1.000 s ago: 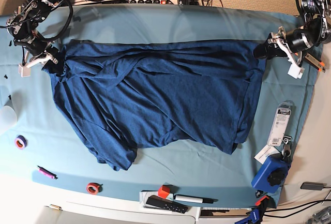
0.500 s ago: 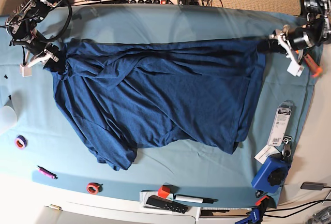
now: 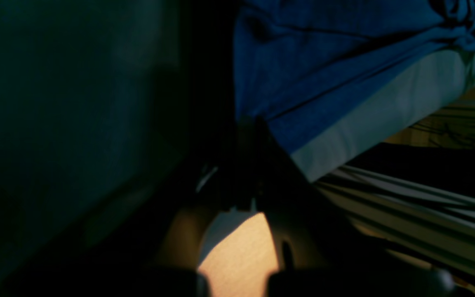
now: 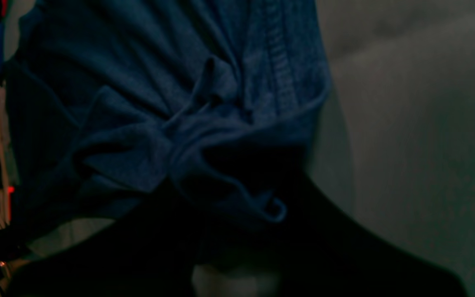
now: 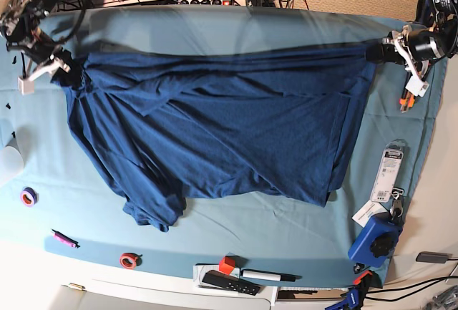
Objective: Layout the t-shirt on the table in an organized manner, then fold the t-shirt properly
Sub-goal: 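Lift the shirt edge with both grippers and stretch it apart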
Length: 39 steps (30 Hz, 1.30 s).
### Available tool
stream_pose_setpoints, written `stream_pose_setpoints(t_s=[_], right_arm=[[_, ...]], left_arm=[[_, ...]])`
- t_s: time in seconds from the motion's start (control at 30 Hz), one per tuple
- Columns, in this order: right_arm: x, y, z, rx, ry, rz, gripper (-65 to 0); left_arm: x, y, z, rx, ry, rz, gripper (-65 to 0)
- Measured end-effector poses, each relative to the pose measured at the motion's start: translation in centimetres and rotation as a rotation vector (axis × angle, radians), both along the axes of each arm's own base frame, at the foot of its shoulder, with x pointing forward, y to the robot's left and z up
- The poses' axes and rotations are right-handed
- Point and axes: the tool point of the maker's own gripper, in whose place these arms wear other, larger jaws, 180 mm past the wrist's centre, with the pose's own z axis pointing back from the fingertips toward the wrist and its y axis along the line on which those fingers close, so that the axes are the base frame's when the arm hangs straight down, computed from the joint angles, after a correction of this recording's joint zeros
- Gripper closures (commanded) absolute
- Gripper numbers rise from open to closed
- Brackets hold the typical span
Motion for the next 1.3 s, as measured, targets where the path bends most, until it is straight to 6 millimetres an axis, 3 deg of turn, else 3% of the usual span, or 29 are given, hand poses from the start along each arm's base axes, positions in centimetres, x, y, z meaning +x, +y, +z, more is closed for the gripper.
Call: stream_pose_setpoints(t_s=[0.37,0.57,1.1,1.3], right_arm=[[-2.9,-3.0,1.6,0.02,-0.055,-0.119,0.0],[-4.6,-3.4,1.6,0.034,-0.052,-0.142,0.0],[-5.0,-3.4,1.6,0.027,-0.054,-0.131,0.0],[-5.8,-5.5,2.9,-0.044,-0.023,-0.104,0.0]], left_arm=[[-0.2,-0.1,0.3,0.019,0.002,-0.029,0.0],[-1.6,-0.5,0.2,0.007,0.024,-0.039,0.0],[-2.4,-0.8,0.1,0.0,0.039,-0.049,0.0],[-2.5,-0.3,0.2,0.016,0.045,-0.063,0.0]])
